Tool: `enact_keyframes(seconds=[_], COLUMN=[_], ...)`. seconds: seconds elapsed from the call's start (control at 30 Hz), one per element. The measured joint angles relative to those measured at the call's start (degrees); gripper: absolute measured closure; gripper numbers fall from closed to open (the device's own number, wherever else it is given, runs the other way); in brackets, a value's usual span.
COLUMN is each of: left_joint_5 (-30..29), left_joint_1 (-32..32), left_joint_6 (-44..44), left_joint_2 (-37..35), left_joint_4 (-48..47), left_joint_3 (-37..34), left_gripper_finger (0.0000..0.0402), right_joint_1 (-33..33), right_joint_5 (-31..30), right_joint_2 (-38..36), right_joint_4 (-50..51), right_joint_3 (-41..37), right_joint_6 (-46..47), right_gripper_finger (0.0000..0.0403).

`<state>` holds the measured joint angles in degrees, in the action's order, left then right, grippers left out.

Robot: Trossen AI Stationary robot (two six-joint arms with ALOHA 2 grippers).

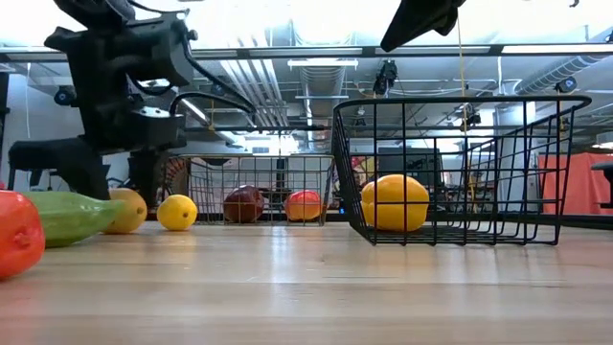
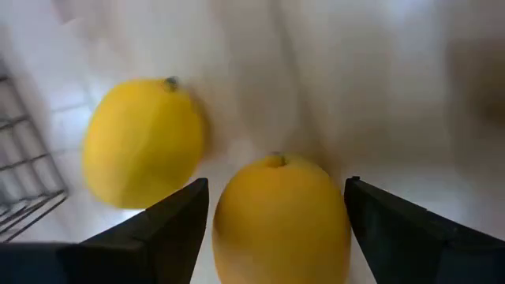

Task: Sort produce into baskets
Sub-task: Put the yellow mango into the silver wire basket

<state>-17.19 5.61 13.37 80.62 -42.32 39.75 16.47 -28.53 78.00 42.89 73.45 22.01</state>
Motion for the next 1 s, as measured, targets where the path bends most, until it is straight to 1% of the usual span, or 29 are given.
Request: enact_keyframes(seconds=[0.1,0.2,0.33,0.57,0.77,0.9,0.97,1.0], left_joint_5=[-1.1,0.8,1.3,1.5,2.5,2.8,2.6,1.5], left_joint_1=[0.0,0.0,0.0,0.0,0.3,0.5,0.4,0.3], left_joint_6=[-0.2,0.1,0.1,-1.3,-4.6,-6.2,-6.4,-6.4], left_joint_2=[1.4,3.1,4.8,4.5,0.1,-5.5,-9.0,-10.9], left_joint_4=[0.2,0.3,0.3,-0.2,-3.4,-5.8,-5.0,-3.4], left_joint_3=[0.0,0.0,0.1,1.2,4.9,8.4,9.9,10.5], left_gripper_finger=[0.0125,0.0125,0.013,0.0185,0.0186,0.0177,0.0174,0.0175], right_joint_1=[0.0,0.0,0.0,0.0,0.0,0.0,0.0,0.0], right_joint_5=[0.0,0.0,0.0,0.0,0.4,0.5,0.5,0.5], right_joint_2=[0.0,0.0,0.0,0.0,0.0,0.0,0.0,0.0], right_joint_4=[0.0,0.0,0.0,0.0,0.1,0.1,0.1,0.1], right_joint_3=[0.0,0.0,0.0,0.0,0.0,-0.3,-0.6,-0.7], right_joint_6=[0.0,0.0,0.0,-0.1,-0.1,-0.1,-0.1,-0.1], right_gripper_finger=[0.039,0.039,0.039,0.039,0.039,0.039,0.039,0.039])
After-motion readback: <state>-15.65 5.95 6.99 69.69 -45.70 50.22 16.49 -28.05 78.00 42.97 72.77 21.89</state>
